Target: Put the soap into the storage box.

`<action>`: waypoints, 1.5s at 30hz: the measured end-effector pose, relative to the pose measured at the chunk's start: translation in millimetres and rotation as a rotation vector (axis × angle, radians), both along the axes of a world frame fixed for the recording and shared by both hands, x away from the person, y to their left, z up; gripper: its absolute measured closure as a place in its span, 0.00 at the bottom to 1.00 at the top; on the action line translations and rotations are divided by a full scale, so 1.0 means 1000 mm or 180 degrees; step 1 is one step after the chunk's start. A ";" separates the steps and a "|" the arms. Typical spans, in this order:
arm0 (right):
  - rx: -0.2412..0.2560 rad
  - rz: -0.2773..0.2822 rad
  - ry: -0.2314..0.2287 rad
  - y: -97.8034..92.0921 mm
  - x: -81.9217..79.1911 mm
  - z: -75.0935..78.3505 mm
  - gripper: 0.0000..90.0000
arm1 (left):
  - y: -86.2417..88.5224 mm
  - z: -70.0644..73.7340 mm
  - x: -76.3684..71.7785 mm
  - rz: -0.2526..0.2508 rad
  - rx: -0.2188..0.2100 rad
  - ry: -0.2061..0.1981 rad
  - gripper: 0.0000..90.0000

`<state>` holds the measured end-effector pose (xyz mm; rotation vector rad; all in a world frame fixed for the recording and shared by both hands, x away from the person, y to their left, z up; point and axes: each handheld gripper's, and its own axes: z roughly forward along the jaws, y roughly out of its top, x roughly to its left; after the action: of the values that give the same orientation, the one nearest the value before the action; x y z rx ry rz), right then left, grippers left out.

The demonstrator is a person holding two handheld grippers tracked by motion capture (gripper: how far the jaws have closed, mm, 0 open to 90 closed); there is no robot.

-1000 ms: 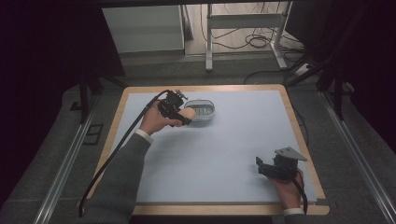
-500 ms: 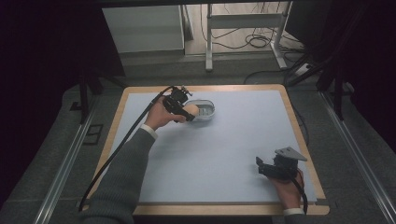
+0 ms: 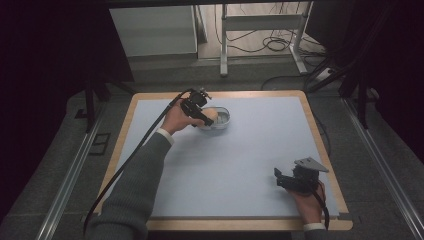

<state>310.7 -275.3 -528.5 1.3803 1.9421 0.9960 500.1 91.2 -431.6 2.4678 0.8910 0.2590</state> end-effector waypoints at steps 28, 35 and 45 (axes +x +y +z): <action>0.0095 -0.0037 0.0027 -0.003 0.001 0.000 0.09 | -0.014 -0.027 0.037 -0.0016 0.0099 0.0168 0.36; 0.0089 -0.0035 0.0028 -0.003 0.001 0.000 0.09 | -0.014 -0.023 0.036 0.0007 -0.0086 0.0156 0.31; 0.0069 -0.0037 0.0028 -0.002 0.001 0.000 0.09 | 0.002 -0.003 0.007 -0.0032 -0.0198 -0.0006 0.28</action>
<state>311.4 -277.6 -528.4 1.4085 1.9329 1.0102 507.6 93.2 -434.3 2.4139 0.8726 0.2268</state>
